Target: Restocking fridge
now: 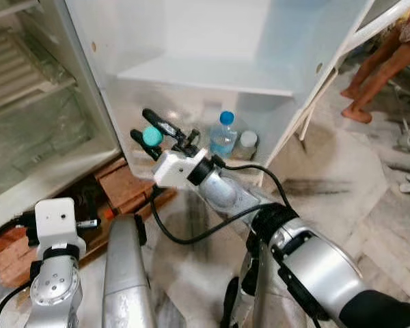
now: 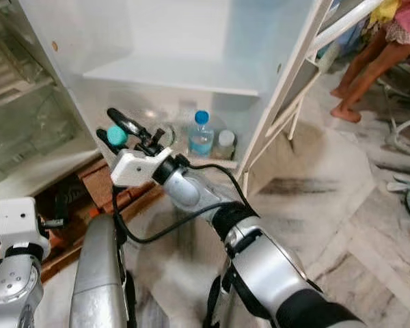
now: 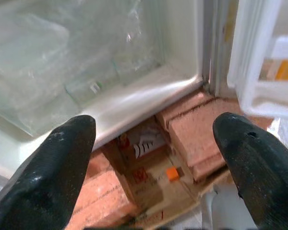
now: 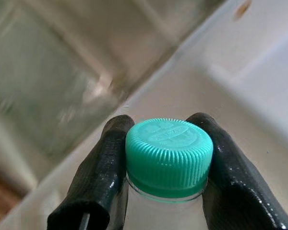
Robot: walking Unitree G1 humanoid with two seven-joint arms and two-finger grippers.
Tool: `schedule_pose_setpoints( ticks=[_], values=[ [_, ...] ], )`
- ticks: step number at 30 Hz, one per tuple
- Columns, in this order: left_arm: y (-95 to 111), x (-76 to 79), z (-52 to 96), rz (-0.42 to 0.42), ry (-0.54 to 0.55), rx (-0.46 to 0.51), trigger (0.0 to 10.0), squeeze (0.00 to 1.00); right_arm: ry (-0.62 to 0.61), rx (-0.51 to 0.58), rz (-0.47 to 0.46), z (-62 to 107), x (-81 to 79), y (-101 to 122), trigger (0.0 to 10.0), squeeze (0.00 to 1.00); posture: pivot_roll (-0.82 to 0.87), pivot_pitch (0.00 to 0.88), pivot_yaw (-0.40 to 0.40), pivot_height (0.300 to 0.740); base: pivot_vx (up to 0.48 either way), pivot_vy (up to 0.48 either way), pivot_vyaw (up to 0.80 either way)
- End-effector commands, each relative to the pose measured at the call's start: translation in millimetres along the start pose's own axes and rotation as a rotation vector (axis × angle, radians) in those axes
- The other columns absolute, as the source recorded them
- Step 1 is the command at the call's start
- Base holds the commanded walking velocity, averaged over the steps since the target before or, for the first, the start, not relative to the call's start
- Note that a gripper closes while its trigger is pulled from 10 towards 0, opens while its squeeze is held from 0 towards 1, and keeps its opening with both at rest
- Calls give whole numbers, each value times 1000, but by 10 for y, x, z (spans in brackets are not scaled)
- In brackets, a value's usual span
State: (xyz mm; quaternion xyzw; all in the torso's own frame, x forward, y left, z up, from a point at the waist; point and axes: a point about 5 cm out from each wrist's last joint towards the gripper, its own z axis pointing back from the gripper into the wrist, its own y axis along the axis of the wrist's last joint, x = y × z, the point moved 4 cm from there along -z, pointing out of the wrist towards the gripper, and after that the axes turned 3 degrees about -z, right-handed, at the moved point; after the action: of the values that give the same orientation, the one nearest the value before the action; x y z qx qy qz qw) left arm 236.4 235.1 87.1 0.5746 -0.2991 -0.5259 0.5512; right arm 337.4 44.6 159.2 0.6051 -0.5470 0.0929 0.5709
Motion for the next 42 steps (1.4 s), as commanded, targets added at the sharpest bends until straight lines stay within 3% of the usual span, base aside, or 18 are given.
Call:
schedule_pose_setpoints(
  ticks=[1, 9, 13, 16, 21, 23, 25, 26, 28, 33, 41, 42],
  values=[
    [3, -21, 38, -8, -3, -4, 10000, 0, 15, -25, 17, 31, -52, -49, 10000, 0, 317, 254, -101, 491, 0, 0, 0],
    [5, -52, 71, -19, 1, -6, 10000, 0, 6, -63, 18, 20, -51, -98, 10000, 0, 326, 265, -103, 491, 0, 0, 0],
    [0, -34, 83, -23, -2, -10, 10000, 0, -91, -230, -245, 41, 25, -304, 10000, 0, 326, 264, -108, 491, 0, 0, 0],
    [32, -13, 82, -24, -5, 4, 10000, 0, -164, -309, -335, 122, 108, -447, 10000, 0, 332, 265, -113, 491, 0, 0, 0],
    [43, -11, 98, -25, -5, 5, 10000, 0, -199, -193, -288, 11, 260, -282, 10000, 0, 330, 268, -117, 491, 0, 0, 0],
    [32, -23, 114, -24, -2, 4, 10000, 0, -211, -60, -226, -157, 380, -44, 10000, 0, 329, 275, -125, 491, 0, 0, 0],
    [32, -24, 116, -24, -1, 3, 10000, 0, -211, -43, -212, -178, 392, -12, 10000, 0, 329, 275, -125, 491, 0, 0, 0],
    [32, -25, 127, -22, 2, 2, 10000, 0, -207, -36, -258, -265, 426, 36, 10000, 0, 330, 286, -134, 491, 0, 0, 0],
    [32, -21, 149, -20, 3, 0, 10000, 0, -194, -63, -294, -298, 409, 18, 10000, 0, 332, 295, -139, 491, 0, 0, 0],
    [-7, -32, 199, -15, 12, -23, 10000, 0, -115, -282, -244, -146, 217, -315, 10000, 0, 337, 309, -146, 491, 0, 0, 0],
    [-36, -23, 196, -18, 5, -36, 10000, 0, -101, -419, -220, 25, 193, -548, 10000, 0, 324, 319, -145, 491, 0, 0, 0],
    [-35, -22, 192, -18, 6, -37, 10000, 0, -92, -482, -199, 87, 188, -639, 10000, 0, 324, 320, -147, 491, 0, 0, 0]
  ],
)
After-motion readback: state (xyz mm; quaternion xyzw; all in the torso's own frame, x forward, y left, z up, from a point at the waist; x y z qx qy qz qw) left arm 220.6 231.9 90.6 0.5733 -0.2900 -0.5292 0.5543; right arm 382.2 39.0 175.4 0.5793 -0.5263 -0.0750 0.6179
